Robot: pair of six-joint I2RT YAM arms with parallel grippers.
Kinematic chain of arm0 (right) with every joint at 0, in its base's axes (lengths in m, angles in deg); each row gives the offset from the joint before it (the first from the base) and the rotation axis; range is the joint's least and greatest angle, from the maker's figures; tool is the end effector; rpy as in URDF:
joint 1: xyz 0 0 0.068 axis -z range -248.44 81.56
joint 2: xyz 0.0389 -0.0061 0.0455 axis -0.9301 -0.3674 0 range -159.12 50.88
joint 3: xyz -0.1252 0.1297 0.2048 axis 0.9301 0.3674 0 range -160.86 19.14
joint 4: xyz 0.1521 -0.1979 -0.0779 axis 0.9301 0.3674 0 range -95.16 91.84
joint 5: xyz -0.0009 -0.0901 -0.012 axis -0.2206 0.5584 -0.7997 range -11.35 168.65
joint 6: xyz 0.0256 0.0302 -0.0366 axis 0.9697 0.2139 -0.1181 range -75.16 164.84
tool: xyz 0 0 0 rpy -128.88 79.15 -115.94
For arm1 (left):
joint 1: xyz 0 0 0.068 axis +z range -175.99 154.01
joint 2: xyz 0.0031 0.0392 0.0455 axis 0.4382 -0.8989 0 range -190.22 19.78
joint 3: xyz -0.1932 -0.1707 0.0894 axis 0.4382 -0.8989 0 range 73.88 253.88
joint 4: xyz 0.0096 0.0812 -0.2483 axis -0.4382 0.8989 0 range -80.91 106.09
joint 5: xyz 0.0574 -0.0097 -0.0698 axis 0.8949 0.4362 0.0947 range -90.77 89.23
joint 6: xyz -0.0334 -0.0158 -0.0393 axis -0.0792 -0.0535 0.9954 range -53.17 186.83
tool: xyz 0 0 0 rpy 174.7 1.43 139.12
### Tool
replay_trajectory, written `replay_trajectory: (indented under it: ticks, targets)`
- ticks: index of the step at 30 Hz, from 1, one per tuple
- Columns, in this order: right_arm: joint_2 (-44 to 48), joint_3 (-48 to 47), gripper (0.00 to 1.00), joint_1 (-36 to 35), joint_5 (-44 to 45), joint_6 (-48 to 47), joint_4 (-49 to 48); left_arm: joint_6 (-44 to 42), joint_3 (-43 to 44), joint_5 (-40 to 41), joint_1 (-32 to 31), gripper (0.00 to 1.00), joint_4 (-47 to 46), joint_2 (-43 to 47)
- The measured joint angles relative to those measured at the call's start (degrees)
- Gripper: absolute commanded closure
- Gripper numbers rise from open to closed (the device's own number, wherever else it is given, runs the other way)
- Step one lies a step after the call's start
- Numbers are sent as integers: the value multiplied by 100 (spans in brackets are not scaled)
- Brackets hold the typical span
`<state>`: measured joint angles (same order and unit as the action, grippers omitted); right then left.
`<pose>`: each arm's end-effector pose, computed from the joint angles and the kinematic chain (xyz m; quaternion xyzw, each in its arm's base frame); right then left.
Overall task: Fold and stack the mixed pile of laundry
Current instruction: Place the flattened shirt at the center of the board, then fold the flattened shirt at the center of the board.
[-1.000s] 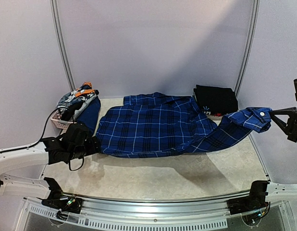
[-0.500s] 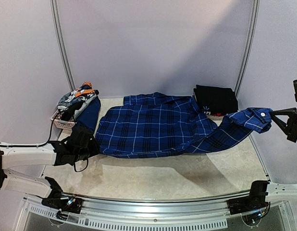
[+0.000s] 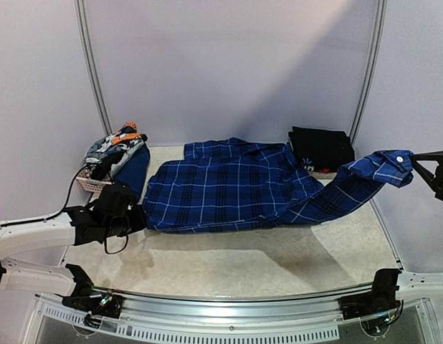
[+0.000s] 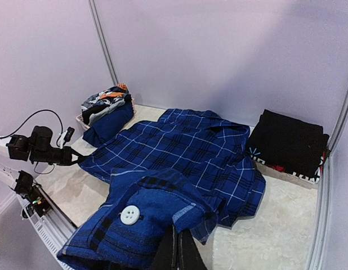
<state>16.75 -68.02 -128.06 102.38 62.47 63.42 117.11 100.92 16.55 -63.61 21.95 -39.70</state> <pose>0.0142 -0.0043 0.4649 -0.1631 0.7721 0.2416 0.5647 0.1655 -0.1142 0.1835 -0.1576 0.9025 -0.1606 0.3673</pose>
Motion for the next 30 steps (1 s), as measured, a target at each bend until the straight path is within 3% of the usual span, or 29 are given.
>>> replay_trajectory:
  ticks: [12,22,30]
  targets:
    - [-804,-164,100,33,1139,-13,-201,-199,446,-354,-313,100,1408,776]
    - [-1025,369,100,26,2535,105,-820,-686,1281,-17,-273,100,1370,-118]
    - [-1862,415,100,26,3320,122,-1307,-1073,1939,168,-22,100,1176,-1244]
